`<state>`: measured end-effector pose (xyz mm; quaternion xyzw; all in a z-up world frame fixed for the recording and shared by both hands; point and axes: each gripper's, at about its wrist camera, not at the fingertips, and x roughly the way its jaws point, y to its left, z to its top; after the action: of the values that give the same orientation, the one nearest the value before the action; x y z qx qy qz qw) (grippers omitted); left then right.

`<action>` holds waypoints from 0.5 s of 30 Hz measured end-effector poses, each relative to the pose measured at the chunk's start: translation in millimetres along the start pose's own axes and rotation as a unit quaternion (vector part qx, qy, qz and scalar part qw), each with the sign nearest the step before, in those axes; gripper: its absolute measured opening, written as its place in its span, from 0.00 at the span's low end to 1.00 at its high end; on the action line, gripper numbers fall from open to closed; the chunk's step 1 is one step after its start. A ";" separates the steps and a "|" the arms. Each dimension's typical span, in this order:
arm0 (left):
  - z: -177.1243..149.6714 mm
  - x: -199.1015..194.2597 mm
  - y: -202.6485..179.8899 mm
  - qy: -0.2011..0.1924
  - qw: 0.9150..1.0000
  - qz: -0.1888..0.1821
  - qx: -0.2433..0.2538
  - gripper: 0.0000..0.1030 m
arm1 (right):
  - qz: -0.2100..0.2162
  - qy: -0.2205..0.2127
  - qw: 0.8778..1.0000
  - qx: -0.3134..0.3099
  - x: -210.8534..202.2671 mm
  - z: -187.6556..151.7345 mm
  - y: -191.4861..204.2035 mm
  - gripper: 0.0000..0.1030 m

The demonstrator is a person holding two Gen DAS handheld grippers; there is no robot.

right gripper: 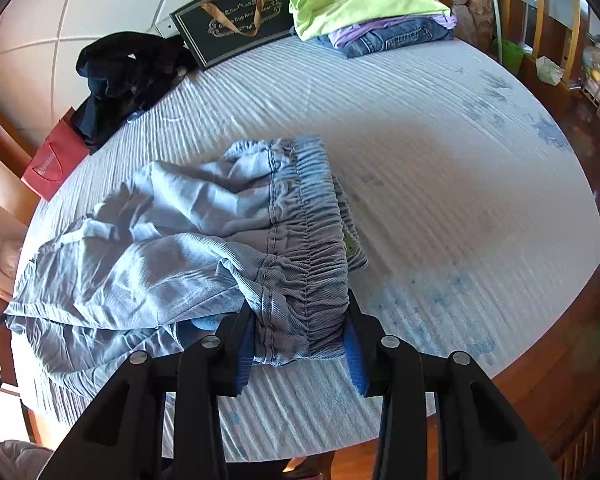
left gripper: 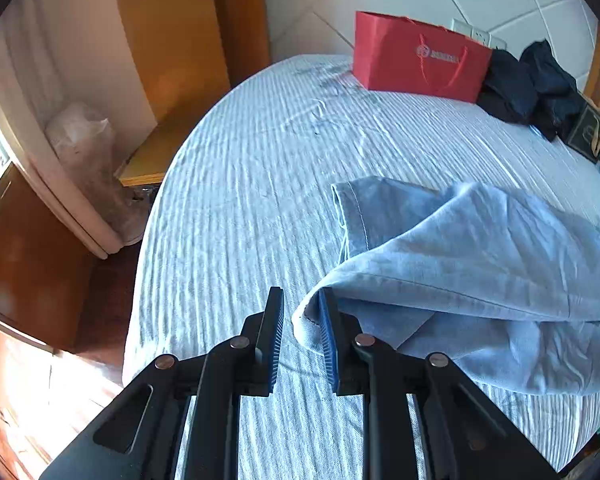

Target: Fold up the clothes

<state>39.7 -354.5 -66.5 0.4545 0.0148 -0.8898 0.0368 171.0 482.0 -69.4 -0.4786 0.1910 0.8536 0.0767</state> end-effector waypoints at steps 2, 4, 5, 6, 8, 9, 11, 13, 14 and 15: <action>3.3 -16.8 11.0 -0.020 0.999 -0.012 -0.032 0.14 | 0.017 -0.020 1.000 -0.003 -13.7 6.0 2.1 0.37; 6.0 -22.4 12.5 -0.020 0.999 -0.024 -0.042 0.14 | 0.022 -0.030 0.999 -0.004 -22.5 9.4 0.1 0.37; 6.8 -21.5 10.8 -0.011 0.999 -0.031 -0.041 0.15 | 0.022 -0.028 0.999 -0.004 -23.7 9.9 -1.6 0.37; 6.2 -18.0 7.0 0.002 0.999 -0.037 -0.037 0.20 | 0.023 -0.021 1.000 -0.001 -20.6 8.5 -4.6 0.37; 5.3 -7.0 -5.2 0.026 0.999 -0.034 -0.016 0.81 | 0.027 -0.002 1.000 0.010 -10.7 4.4 -11.6 0.43; 4.5 -1.2 -12.2 0.037 0.999 -0.031 -0.003 0.86 | 0.025 0.007 1.000 0.013 -5.5 2.0 -13.7 0.46; 3.0 10.0 -23.5 0.053 0.998 -0.028 0.004 0.86 | 0.032 0.019 0.999 0.018 2.5 -2.1 -16.0 0.49; 3.0 21.4 -34.1 0.067 0.997 -0.023 0.009 0.86 | 0.038 0.025 0.999 0.018 7.3 -3.0 -15.5 0.61; 3.7 27.4 -38.2 0.074 0.997 -0.019 0.009 0.86 | 0.040 0.029 0.999 0.016 9.7 -2.5 -14.7 0.64; 4.1 33.4 -42.0 0.083 0.996 -0.015 0.006 0.86 | 0.041 0.033 0.999 0.013 12.3 -1.9 -13.9 0.67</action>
<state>13.6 -314.7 -91.4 0.5268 0.0191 -0.8496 0.0191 170.3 493.3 -84.2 -0.4976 0.2240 0.8370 0.0414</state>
